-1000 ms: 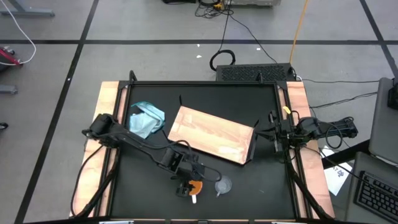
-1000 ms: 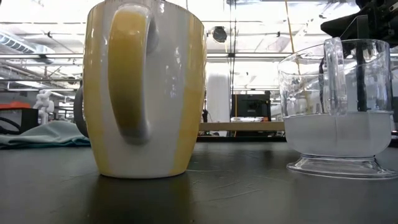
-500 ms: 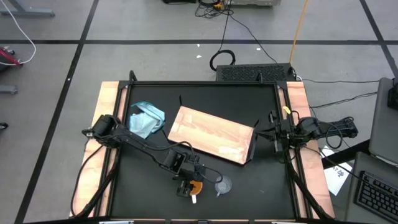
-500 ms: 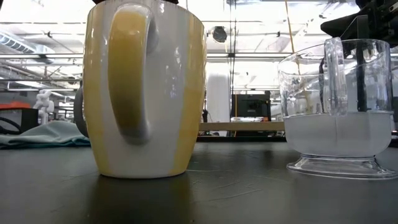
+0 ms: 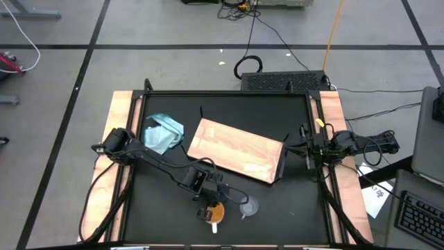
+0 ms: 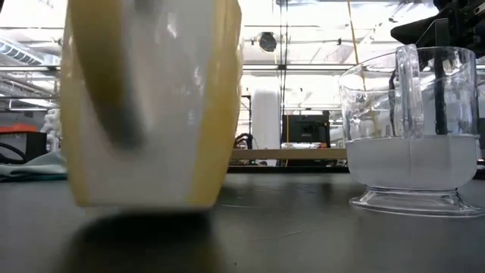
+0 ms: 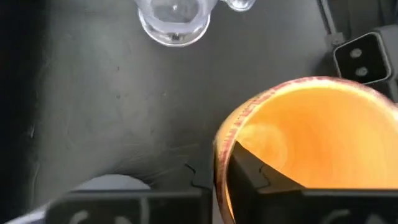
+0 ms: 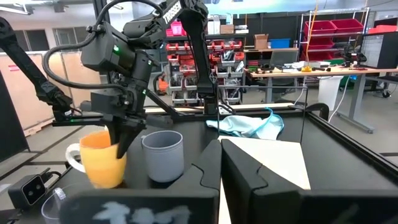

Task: Stack small to large cups/mugs on shelf
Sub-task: Put the yellow cup on the shelf

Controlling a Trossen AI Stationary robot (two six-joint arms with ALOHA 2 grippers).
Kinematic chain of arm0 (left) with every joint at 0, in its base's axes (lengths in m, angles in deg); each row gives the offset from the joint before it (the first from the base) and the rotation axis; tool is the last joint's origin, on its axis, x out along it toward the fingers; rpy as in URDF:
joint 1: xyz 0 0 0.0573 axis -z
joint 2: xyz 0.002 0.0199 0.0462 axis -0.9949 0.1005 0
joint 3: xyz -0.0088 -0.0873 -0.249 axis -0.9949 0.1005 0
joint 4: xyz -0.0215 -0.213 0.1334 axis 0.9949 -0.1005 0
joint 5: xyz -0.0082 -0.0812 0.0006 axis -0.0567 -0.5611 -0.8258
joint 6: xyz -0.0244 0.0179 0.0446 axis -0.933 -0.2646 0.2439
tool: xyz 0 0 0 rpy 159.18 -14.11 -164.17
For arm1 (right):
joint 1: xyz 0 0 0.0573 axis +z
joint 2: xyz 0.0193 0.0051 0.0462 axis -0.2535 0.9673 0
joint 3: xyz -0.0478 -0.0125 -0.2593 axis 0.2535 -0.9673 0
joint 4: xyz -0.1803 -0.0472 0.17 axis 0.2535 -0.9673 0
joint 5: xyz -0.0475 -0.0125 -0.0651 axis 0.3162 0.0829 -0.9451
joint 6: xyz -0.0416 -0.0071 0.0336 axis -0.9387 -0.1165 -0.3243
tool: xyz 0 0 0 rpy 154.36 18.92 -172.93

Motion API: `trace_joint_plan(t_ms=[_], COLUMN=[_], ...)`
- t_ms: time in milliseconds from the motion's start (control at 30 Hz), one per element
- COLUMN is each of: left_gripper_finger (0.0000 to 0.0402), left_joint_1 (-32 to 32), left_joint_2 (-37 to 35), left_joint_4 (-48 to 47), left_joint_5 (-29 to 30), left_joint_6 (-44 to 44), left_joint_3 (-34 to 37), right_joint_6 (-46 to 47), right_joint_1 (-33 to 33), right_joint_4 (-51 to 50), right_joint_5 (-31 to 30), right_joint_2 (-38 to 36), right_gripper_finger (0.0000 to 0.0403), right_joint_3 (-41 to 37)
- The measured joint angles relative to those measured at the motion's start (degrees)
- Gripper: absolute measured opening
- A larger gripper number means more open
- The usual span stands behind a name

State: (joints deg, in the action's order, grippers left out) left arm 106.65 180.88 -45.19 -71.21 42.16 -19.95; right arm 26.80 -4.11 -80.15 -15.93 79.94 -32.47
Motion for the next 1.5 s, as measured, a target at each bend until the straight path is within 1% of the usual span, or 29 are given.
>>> trace_joint_plan(t_ms=[133, 233, 333, 467, 700, 900, 1000, 1267, 1400, 1500], left_gripper_finger=[0.0022, 0.0014, 0.0014, 0.0014, 0.0014, 0.0014, 0.0014, 0.0014, 0.0014, 0.0014], left_joint_1=[0.1, 0.1, 0.1, 0.3, -0.3, -2.6, -3.7, -4.8, -4.8, -5.0], left_joint_2=[0.0, -0.6, -1.5, -2.5, -2.8, -2.8, -2.8, -3.7, -5.5, -8.1], left_joint_4=[0.1, -0.1, -2.2, -7.7, -22.3, -33.3, -35.0, -36.9, -36.8, -37.2], left_joint_5=[0.1, -0.7, -0.4, 0.7, 5.9, 5.9, 5.9, 5.4, 5.6, 7.6], left_joint_6=[1.1, 2.1, 1.9, 4.6, 9.1, 11.6, 13.8, 21.6, 22.5, 22.9], left_joint_3=[0.0, -0.1, -2.1, -6.8, -17.8, -25.6, -28.2, -29.4, -29.3, -29.3], right_joint_6=[0.0, 0.0, 0.0, 0.0, 0.0, 0.0, 0.0, 0.0, 0.0, 0.0], right_joint_1=[0.0, 0.0, 0.0, 0.0, 0.0, 0.0, 0.0, 0.0, 0.0, 0.0], right_joint_4=[0.0, 0.0, 0.0, 0.1, 0.1, 0.0, 0.0, 0.0, 0.0, 0.0], right_joint_5=[0.0, 0.0, 0.0, 0.0, 0.0, 0.0, 0.0, 0.0, 0.0, 0.0], right_joint_2=[0.0, 0.0, 0.0, 0.0, 0.1, 0.1, 0.1, 0.1, 0.1, 0.1], right_gripper_finger=[0.0000, 0.0000, 0.0000, 0.0000, 0.0000, 0.0000, 0.0000, 0.0000, 0.0000, 0.0000], right_joint_3=[0.0, 0.0, 0.0, 0.0, 0.0, 0.0, 0.0, 0.0, 0.0, 0.0])
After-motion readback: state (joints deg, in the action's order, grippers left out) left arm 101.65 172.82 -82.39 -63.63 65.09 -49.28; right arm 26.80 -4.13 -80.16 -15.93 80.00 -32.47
